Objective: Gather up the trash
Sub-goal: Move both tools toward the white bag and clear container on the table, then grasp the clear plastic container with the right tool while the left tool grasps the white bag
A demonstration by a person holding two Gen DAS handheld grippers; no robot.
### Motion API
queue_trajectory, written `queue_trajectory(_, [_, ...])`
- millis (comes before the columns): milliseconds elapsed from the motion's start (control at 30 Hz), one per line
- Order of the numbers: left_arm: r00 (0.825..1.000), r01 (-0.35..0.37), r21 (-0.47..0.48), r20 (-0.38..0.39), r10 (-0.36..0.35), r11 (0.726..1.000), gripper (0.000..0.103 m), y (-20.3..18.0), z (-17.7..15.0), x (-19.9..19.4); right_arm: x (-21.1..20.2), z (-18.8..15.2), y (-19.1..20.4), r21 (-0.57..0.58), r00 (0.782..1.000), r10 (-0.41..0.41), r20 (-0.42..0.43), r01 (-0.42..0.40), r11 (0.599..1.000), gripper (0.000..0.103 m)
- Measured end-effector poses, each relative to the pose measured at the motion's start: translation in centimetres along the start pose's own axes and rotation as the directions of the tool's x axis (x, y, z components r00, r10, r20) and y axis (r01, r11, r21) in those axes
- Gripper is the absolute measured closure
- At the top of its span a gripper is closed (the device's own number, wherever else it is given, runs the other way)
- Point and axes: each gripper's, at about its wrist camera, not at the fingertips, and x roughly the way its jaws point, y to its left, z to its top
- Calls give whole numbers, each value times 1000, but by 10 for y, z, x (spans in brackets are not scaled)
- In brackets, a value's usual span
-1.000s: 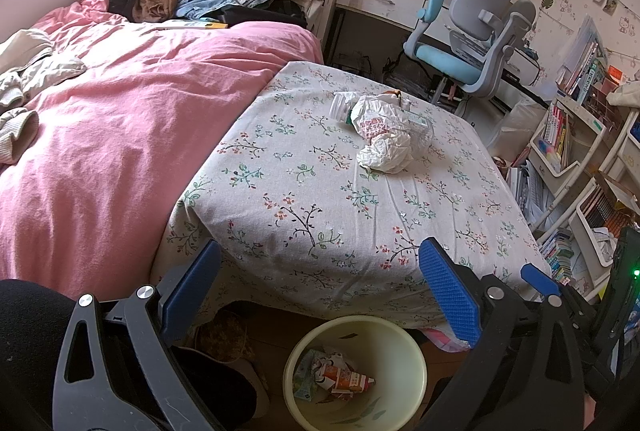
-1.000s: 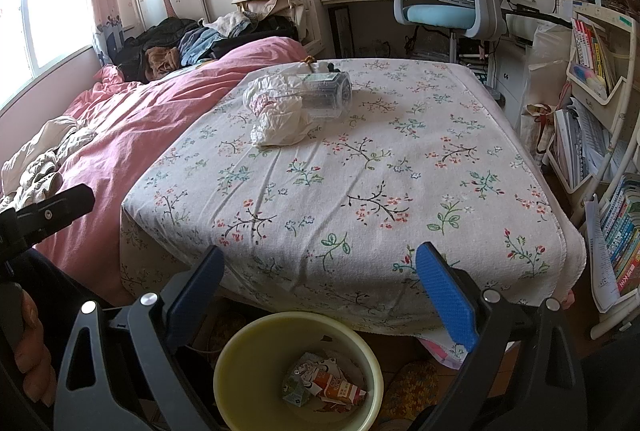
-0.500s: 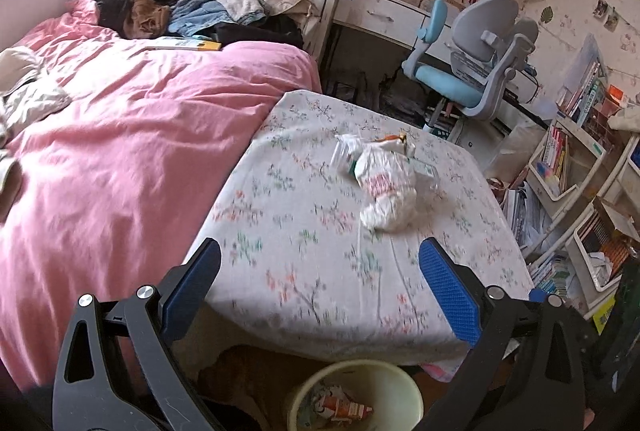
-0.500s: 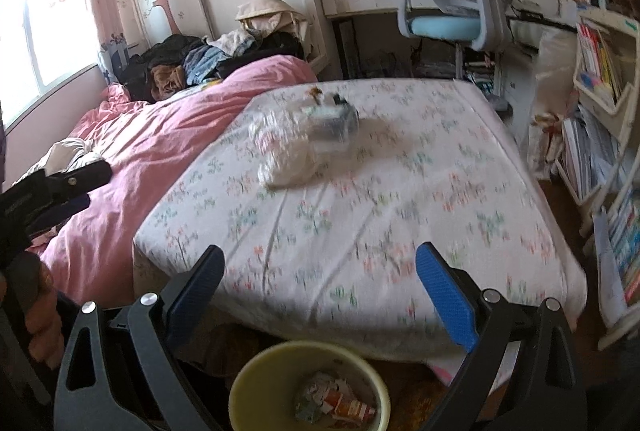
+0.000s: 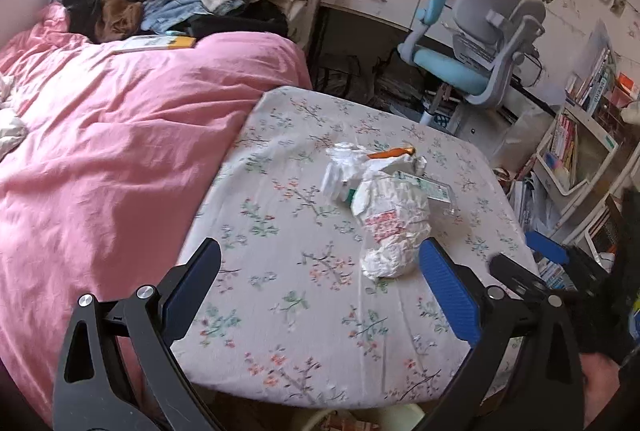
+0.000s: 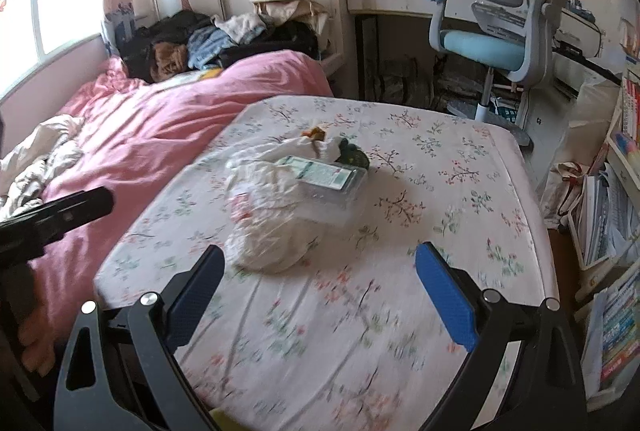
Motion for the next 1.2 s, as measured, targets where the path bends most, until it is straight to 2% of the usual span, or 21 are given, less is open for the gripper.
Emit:
queue_trajectory(233, [1000,-1,89,-4,2,996,7,-27,0,17,41,9,-17,-89,993,-57,-99,48,995,11])
queue_trajectory(467, [1000,12,131,-22,-9,991,7,-44,0,30,63,13,-20,-188,985,-98,-140,70,980,11])
queue_trajectory(667, [999,21,141,-48,-15,990,7,-48,-1,41,80,21,-21,-224,983,-99,-152,63,972,11])
queue_trajectory(900, [994,54,125,-105,-40,991,7,-48,-1,58,97,34,-18,-231,992,-19,-128,-11,973,8])
queue_trajectory(1100, [979,97,10,-179,-94,995,7,-35,0,80,113,39,1,-314,993,13,-119,-50,948,8])
queue_trajectory(1200, [975,98,-29,-199,-102,995,7,-32,-1,93,120,37,6,-316,985,49,-163,-99,943,11])
